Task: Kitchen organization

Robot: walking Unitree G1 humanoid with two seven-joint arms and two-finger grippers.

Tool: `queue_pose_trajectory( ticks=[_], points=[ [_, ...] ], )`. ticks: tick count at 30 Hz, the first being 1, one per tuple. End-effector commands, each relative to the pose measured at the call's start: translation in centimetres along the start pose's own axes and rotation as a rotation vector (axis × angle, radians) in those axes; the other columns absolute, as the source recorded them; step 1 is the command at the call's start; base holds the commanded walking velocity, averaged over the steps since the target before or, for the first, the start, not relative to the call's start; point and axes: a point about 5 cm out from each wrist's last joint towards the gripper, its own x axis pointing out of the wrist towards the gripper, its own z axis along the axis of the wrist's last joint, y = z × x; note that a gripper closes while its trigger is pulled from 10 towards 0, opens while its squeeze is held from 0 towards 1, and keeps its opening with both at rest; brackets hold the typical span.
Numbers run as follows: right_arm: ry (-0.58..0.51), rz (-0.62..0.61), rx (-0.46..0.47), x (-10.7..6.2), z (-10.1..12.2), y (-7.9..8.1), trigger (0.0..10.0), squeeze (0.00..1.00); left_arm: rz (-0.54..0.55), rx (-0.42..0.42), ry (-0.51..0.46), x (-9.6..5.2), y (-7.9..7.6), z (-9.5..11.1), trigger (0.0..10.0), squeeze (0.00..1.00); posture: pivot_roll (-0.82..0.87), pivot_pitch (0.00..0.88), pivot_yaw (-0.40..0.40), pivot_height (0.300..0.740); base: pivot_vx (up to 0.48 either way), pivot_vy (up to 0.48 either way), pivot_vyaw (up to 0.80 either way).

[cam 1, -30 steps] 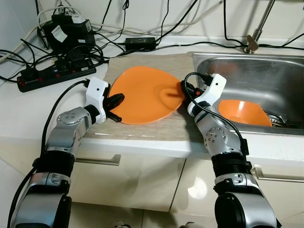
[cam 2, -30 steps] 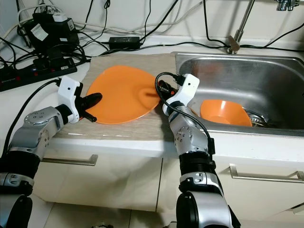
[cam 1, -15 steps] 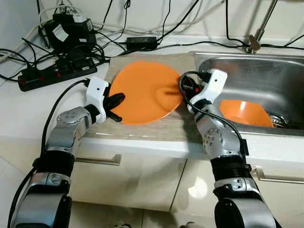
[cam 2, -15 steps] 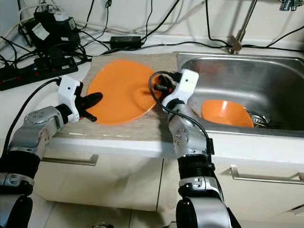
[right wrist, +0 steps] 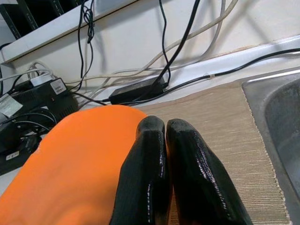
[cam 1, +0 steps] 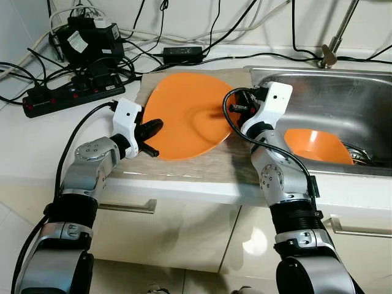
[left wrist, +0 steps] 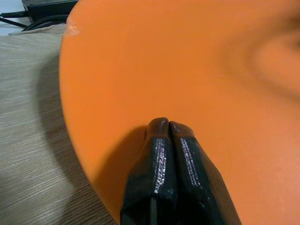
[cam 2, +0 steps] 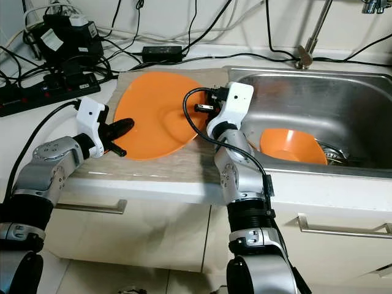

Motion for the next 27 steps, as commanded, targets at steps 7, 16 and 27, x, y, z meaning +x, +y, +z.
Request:
queue_pose_trajectory(
  ticks=[7, 16, 27],
  points=[
    [0.012, -0.042, 0.006, -0.2, -0.7, -0.9, 0.0, 0.0, -0.005, 0.024, 0.014, 0.2, -0.2, 0.3, 10.0, 0.0, -0.03, 0.003, 0.035, 0.715, 0.0, 0.0, 0.0],
    [0.084, -0.031, -0.07, -0.4, -2.0, -0.7, 10.0, 0.51, 0.0, 0.025, 0.022, 0.1, -0.1, 0.0, 10.0, 0.0, -0.03, 0.006, 0.036, 0.715, 0.0, 0.0, 0.0],
    [0.091, -0.065, -0.066, -0.4, -2.1, -1.7, 10.0, 1.0, 0.007, 0.018, 0.03, -0.1, 0.0, -0.3, 10.0, 0.0, -0.03, 0.007, 0.031, 0.715, 0.0, 0.0, 0.0]
  ],
)
